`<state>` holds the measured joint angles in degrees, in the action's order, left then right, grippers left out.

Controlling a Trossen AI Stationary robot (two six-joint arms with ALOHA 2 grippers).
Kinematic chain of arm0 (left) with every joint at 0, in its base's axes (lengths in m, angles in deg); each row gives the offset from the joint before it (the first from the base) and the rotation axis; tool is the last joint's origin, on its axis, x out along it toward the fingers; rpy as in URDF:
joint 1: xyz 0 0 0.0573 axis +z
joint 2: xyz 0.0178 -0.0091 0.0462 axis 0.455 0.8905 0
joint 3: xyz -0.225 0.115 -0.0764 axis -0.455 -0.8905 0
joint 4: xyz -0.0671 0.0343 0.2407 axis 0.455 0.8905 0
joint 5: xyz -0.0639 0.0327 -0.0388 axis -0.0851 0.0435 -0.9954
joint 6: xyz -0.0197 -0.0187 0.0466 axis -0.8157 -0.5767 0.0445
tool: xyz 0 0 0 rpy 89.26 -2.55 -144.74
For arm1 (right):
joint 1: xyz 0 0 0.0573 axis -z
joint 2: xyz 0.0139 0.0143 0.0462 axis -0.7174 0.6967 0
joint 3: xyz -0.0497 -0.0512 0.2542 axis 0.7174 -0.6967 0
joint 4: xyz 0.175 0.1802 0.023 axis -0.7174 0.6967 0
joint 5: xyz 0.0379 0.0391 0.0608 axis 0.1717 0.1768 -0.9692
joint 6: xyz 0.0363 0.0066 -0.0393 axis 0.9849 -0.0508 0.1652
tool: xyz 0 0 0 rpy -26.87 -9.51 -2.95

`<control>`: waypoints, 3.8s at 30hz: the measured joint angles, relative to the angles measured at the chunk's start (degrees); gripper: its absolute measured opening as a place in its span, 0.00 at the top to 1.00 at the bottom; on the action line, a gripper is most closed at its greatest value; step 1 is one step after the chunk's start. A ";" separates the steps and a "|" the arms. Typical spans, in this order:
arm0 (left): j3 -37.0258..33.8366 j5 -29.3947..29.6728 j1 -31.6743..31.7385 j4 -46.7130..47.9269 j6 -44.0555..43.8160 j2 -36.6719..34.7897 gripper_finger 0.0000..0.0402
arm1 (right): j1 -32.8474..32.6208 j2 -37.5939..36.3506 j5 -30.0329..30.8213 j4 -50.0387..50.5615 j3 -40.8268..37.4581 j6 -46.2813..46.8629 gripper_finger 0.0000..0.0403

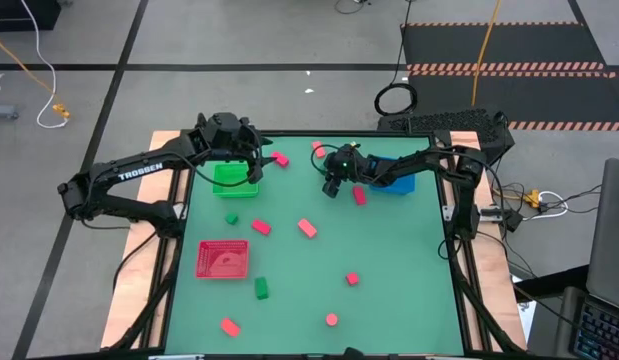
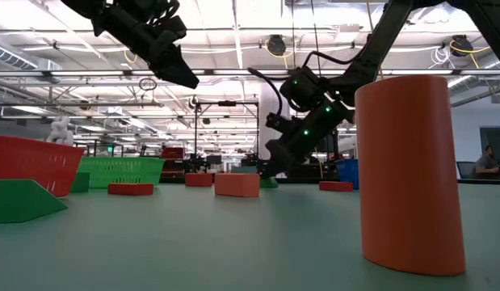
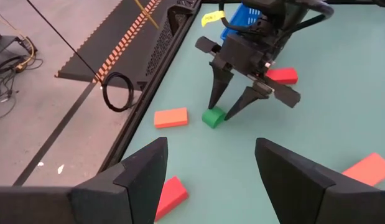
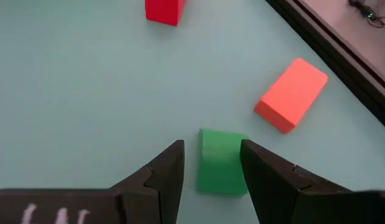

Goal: Sort & place blocks by color
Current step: Put the green block into the blue bin, then adjust the blue bin

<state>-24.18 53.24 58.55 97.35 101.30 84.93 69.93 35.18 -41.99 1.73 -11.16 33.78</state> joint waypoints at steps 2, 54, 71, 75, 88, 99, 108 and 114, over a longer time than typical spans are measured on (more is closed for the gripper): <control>0.00 0.00 0.00 0.09 0.00 0.00 0.39 | -0.04 0.00 -0.02 0.06 0.00 -0.04 0.62; 0.00 0.06 0.00 1.36 -0.15 0.00 0.39 | -7.23 -28.22 27.18 39.68 -0.06 14.73 0.70; 0.04 0.07 -0.20 -2.84 -0.81 0.00 0.39 | -6.78 -43.49 31.41 38.44 -21.53 37.89 0.70; 0.04 0.07 -0.17 -2.19 -0.74 0.00 0.39 | -6.42 -44.34 31.43 38.37 -21.59 39.38 0.60; 0.04 0.07 -0.17 0.46 -0.97 0.00 0.39 | -3.81 -44.92 33.36 38.63 -21.59 39.44 0.23; 0.04 0.07 -0.17 1.40 -1.95 0.00 0.39 | -0.80 -44.92 33.01 50.73 -21.59 46.69 0.35; 0.04 0.04 -0.18 1.35 -1.95 0.00 0.39 | -0.73 -44.89 29.90 48.23 -21.62 47.21 0.37; 0.04 0.05 -0.20 1.29 -2.17 0.00 0.39 | 0.41 -44.59 29.94 46.40 -21.64 47.66 0.37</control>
<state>-24.13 53.30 58.35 98.64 99.13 84.93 70.34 -9.40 -12.04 48.13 -32.80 81.44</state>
